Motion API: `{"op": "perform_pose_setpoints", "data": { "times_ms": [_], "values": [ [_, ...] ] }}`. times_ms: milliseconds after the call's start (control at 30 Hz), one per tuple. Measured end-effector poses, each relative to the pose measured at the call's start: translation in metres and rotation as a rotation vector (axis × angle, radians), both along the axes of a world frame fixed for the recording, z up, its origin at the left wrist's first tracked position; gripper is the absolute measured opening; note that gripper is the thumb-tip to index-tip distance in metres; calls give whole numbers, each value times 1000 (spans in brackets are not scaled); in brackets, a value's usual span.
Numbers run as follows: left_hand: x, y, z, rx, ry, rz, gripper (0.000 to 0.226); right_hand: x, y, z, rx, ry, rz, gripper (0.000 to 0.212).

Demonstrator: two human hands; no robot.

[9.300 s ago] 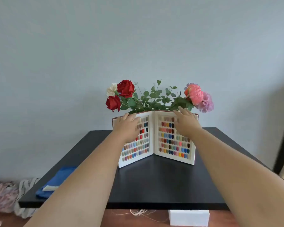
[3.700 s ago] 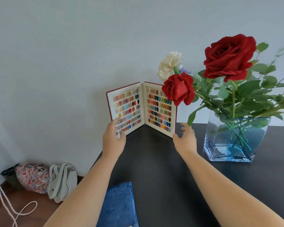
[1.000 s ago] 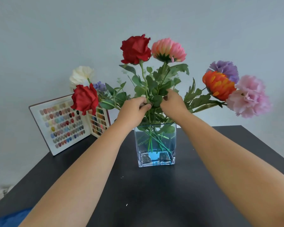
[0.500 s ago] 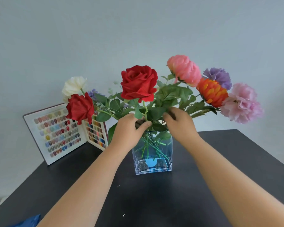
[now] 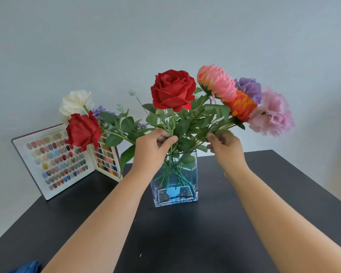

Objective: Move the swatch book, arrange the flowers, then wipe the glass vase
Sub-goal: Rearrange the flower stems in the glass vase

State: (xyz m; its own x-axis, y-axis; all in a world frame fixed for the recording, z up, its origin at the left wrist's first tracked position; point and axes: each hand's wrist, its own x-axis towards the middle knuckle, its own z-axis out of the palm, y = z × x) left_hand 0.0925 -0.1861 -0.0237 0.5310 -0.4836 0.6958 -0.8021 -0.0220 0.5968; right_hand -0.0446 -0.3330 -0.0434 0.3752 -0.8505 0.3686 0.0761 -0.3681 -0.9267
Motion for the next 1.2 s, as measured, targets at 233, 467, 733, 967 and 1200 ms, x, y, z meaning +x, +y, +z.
{"op": "perform_pose_setpoints", "data": {
  "times_ms": [233,467,733,967,1200],
  "values": [
    [4,-4,2,-2,53,-9,15,22,-8,43,-169,111,77,23],
    [10,-2,5,-15,121,0,10,48,4,73,-179,190,189,17],
    [13,-2,5,17,87,11,12,49,10,52,-164,240,200,14],
    [10,-3,5,18,109,-9,12,50,9,49,-99,182,231,12],
    [9,-4,-1,63,71,6,22,41,9,54,-288,363,91,27]
  ]
}}
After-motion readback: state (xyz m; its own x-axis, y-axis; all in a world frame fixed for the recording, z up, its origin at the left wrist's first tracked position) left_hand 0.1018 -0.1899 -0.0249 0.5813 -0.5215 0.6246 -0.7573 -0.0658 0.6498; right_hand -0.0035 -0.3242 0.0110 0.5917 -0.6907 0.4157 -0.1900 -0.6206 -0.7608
